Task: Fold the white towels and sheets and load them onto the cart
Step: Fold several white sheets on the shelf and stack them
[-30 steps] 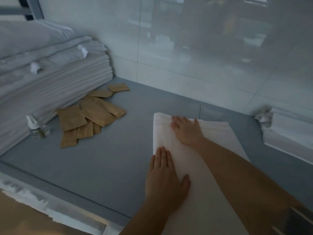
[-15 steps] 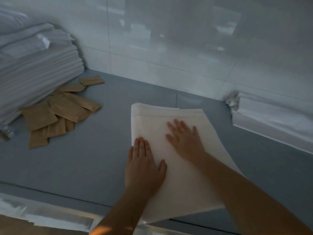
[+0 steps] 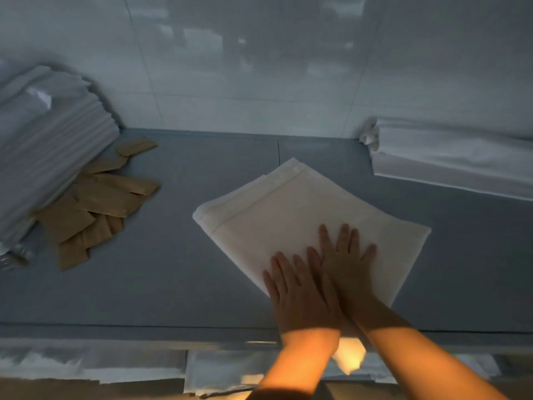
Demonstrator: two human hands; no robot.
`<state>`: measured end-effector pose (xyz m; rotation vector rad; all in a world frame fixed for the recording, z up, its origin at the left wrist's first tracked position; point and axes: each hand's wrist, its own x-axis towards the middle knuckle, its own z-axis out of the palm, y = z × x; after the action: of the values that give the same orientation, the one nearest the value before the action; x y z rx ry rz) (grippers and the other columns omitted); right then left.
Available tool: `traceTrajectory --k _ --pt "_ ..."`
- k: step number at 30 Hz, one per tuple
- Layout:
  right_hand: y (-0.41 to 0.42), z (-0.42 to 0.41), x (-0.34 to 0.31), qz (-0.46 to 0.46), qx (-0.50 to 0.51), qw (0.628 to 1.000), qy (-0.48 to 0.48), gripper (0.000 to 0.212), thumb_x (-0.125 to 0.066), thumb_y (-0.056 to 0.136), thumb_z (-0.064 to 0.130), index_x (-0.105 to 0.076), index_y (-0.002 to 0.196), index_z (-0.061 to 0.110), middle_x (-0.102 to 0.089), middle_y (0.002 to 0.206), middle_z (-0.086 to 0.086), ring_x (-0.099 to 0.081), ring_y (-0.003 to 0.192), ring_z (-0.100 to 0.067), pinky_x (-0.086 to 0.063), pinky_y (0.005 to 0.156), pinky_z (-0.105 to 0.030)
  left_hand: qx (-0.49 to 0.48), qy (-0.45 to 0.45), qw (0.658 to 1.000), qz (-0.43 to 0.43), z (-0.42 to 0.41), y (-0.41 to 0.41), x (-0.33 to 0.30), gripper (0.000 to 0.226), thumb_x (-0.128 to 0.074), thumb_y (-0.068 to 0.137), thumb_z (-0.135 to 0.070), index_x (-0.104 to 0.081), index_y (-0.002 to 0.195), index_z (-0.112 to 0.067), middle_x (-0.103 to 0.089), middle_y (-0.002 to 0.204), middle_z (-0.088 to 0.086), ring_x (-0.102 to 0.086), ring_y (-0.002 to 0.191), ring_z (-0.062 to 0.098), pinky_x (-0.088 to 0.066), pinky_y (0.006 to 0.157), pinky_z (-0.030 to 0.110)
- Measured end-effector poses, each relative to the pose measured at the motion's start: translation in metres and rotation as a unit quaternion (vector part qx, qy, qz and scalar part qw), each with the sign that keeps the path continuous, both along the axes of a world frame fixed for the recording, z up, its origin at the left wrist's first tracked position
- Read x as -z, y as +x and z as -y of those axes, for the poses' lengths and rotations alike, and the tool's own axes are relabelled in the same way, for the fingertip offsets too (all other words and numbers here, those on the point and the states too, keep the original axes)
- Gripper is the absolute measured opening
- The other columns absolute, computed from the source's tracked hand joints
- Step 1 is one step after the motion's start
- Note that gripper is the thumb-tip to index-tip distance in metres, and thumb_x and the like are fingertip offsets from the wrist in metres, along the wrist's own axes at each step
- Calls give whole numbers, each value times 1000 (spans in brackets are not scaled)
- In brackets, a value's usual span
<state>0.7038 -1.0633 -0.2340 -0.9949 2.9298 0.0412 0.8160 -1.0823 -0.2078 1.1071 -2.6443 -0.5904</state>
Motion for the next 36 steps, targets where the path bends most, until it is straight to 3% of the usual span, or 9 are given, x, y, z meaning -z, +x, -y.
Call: traceTrajectory --k 2,4,7,11,13,16,21,26,36 --pt "-1 -4 3 -3 -36 999 2 61 -14 98 54 8 151 32 4 158 -21 4 145 -39 0 111 -66 55 -41 997 31 23 -1 5 67 -4 92 -40 -33 149 -20 -19 157 18 -3 145 40 12 114 52" --pt "-5 -9 4 4 -55 998 -14 61 -13 95 58 5 150 39 5 159 -16 6 146 -36 5 110 -63 66 -78 995 4 60 -3 6 56 -24 96 -40 -34 147 -21 -15 158 15 -3 147 36 10 114 53" --pt "-17 -23 3 -2 -114 993 -16 59 -4 89 65 9 145 50 4 161 -7 6 147 -28 5 113 -61 112 -149 976 116 116 -2 10 60 -23 94 -53 -17 151 -34 2 161 3 9 147 30 11 114 55" --pt "-42 -40 0 -6 -217 976 2 56 3 85 69 19 137 57 6 161 2 6 148 -19 3 116 -55 161 -107 966 171 150 5 26 70 -2 81 -73 13 145 -48 19 159 -6 17 145 30 2 114 61" --pt "-52 -43 -1 -7 -235 972 10 56 2 86 68 15 139 56 5 161 6 4 148 -16 2 117 -51 148 -95 970 166 140 9 33 75 5 75 -77 18 143 -50 20 158 -7 17 145 32 0 112 63" --pt "-69 -43 -1 -37 -155 987 -3 56 -7 93 61 1 147 48 -3 161 8 -3 148 -13 -2 118 -49 91 -86 982 141 116 16 37 78 5 74 -77 14 145 -48 15 159 -8 14 145 36 -2 108 67" --pt "-76 -57 -11 -8 85 996 0 56 -17 99 50 -9 152 35 1 161 4 1 148 -20 -4 112 -64 41 -86 985 143 88 22 36 77 0 76 -74 10 146 -44 10 161 -5 8 143 43 -5 103 70" --pt "-20 -73 -4 1 37 999 0 59 -15 94 61 -1 149 44 3 161 6 9 147 -23 0 110 -66 30 -74 984 156 85 20 37 78 3 74 -74 13 146 -45 12 160 -5 11 143 43 -6 103 71" --pt "-20 -50 -14 60 15 998 -8 60 -11 95 61 9 148 43 16 159 5 20 145 -24 2 112 -63 4 -53 985 166 103 27 34 74 3 74 -77 14 143 -52 13 160 -11 7 145 38 -11 103 68"
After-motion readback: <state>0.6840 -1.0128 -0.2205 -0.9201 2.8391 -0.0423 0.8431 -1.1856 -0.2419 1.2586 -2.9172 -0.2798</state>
